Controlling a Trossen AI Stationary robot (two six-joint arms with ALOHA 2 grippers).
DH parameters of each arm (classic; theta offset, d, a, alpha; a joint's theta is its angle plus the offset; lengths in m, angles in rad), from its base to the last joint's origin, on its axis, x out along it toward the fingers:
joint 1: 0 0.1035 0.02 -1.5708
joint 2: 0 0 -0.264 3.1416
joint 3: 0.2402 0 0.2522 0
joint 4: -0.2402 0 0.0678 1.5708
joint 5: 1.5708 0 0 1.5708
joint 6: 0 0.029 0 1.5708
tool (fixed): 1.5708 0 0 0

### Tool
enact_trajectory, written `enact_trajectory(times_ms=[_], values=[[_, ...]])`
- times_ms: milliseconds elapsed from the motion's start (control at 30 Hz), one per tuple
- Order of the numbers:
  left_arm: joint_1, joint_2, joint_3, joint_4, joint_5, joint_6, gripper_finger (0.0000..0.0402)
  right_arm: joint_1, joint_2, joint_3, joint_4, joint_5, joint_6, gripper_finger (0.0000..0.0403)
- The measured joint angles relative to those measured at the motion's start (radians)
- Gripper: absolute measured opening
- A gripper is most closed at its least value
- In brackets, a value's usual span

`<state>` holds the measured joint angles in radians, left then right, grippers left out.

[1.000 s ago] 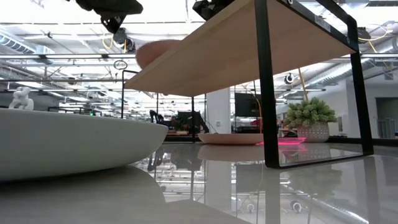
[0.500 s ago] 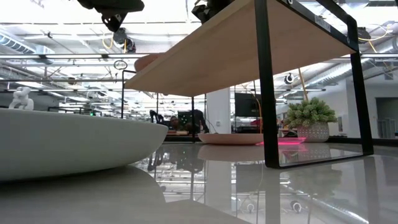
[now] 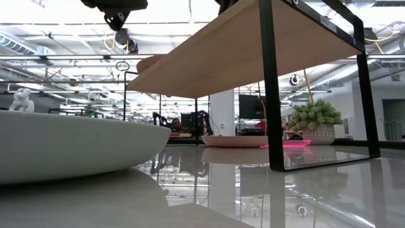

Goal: Place and stack plates onto a shelf
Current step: Put the bottom small pink plate on the shelf

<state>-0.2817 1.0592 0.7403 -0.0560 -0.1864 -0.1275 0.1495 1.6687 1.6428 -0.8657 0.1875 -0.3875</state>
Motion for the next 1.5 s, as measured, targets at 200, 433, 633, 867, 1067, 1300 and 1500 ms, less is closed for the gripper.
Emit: enact_trajectory(times_ms=[200, 433, 633, 867, 1067, 1300, 1500], values=[[-0.03, 0.0, 0.0, 0.11, 0.003, -0.025, 0.0012, 0.118, -0.122, 0.001, -0.069, 0.02, 0.225, 0.0071], [-0.141, 0.006, 0.0, 0.132, -0.008, -0.048, 0.0012, 0.339, -0.267, -0.174, -0.021, 0.079, 0.476, 0.0057], [-0.297, 0.045, 0.0, 0.127, -0.034, -0.076, 0.0012, 0.517, -0.392, -0.388, 0.155, 0.211, 0.591, 0.0056], [-0.454, 0.105, 0.0, 0.125, -0.042, -0.247, 0.0012, 0.623, -0.479, -0.537, 0.302, 0.262, 0.626, 0.0056], [-0.51, 0.142, 0.05, -0.047, -0.056, -0.429, 0.0012, 0.628, -0.497, -0.571, 0.315, 0.262, 0.645, 0.0056], [-0.519, 0.229, 0.196, -0.33, -0.016, -0.556, 0.0012, 0.628, -0.497, -0.571, 0.317, 0.259, 0.647, 0.0056], [-0.519, 0.315, 0.256, -0.458, 0.076, -0.535, 0.0012, 0.628, -0.497, -0.571, 0.316, 0.258, 0.656, 0.0056]])
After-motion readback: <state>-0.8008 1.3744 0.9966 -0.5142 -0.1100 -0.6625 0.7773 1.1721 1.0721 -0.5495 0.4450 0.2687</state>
